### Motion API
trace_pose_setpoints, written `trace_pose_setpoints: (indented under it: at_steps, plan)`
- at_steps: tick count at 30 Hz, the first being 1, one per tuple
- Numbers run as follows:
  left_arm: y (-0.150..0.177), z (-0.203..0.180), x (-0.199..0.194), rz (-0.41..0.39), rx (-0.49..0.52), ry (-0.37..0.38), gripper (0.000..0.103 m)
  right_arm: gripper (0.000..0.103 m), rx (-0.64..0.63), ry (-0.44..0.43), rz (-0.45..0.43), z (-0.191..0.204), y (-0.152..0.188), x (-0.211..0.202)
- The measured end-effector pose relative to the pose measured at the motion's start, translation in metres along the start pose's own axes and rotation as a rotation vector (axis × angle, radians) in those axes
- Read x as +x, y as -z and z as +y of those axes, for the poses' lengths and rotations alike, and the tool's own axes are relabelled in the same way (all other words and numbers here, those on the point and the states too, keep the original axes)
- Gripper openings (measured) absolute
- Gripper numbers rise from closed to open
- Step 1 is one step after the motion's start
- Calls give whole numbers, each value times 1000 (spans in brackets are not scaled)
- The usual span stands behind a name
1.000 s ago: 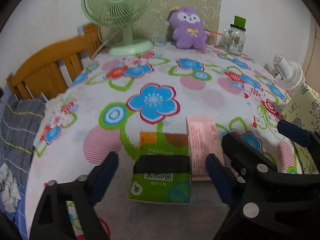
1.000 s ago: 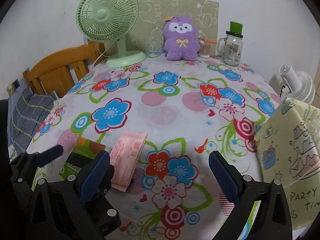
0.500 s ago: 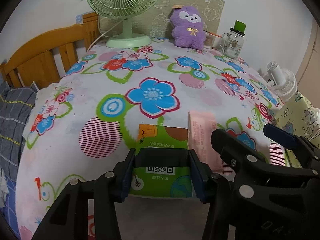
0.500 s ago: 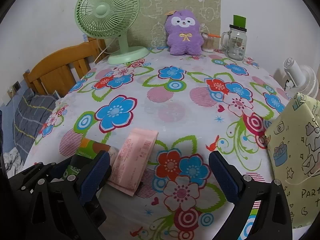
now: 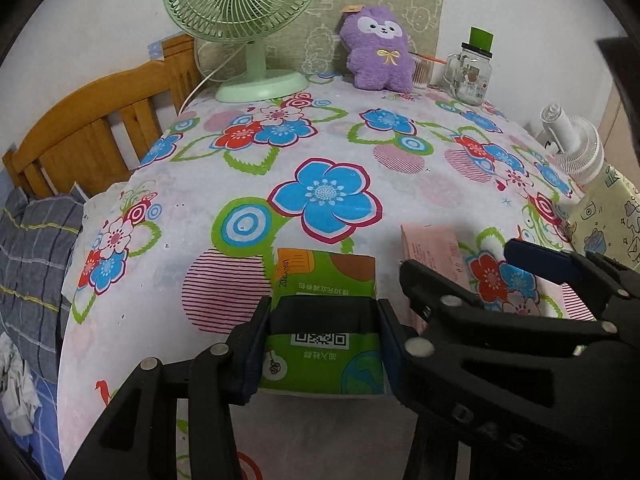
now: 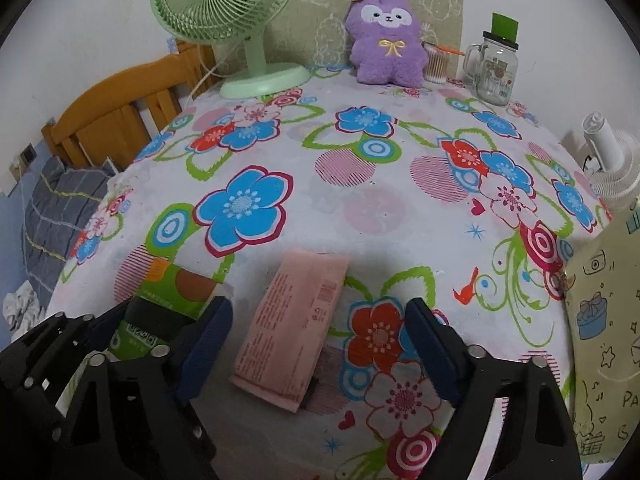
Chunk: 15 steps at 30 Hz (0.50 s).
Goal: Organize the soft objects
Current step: 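Grasp the pink packet with the right tool while the left tool grasps the green tissue pack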
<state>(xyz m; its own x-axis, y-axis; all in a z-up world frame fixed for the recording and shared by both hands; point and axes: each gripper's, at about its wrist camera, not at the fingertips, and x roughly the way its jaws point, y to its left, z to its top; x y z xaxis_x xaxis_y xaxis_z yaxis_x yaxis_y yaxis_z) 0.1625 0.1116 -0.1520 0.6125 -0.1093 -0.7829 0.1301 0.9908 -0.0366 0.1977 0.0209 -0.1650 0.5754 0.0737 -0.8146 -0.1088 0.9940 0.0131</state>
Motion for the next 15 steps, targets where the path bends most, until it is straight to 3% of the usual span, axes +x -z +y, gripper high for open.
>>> trace_pose_setpoints:
  at_steps: [8, 15]
  plan:
    - [0, -7, 3, 14, 32, -27, 52, 58, -21, -33, 47, 8, -2, 11]
    - [-1, -11, 3, 20, 30, -7, 52, 46, -38, -68, 54, 9, -3, 9]
